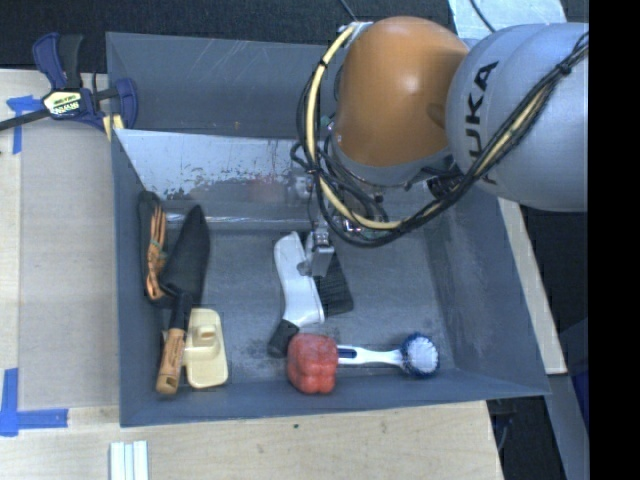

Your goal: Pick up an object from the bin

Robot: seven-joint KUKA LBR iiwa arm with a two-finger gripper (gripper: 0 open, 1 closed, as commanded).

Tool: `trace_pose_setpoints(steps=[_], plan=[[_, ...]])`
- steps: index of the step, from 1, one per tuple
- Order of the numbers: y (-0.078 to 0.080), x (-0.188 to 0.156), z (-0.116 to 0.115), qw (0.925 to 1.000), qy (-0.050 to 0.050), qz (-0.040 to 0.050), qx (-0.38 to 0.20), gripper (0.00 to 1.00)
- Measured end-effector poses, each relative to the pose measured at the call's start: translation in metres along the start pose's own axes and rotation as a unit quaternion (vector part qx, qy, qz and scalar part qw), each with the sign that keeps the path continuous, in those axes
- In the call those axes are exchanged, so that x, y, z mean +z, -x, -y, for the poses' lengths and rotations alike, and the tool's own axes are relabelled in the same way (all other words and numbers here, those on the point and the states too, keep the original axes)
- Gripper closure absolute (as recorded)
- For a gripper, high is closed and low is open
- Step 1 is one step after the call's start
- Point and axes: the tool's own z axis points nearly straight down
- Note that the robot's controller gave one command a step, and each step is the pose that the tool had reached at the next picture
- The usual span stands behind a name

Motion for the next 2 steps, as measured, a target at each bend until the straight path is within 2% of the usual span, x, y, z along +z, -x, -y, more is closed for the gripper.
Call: trace_pose_setpoints(steps=[1, 2], plan=[[0.002, -0.004, 0.001, 1.0, 0.001, 0.0042, 0.001, 0.0], [0.031, 0.111, 0.038, 0.9958, 0.0, 0.006, -0.091, 0.0]])
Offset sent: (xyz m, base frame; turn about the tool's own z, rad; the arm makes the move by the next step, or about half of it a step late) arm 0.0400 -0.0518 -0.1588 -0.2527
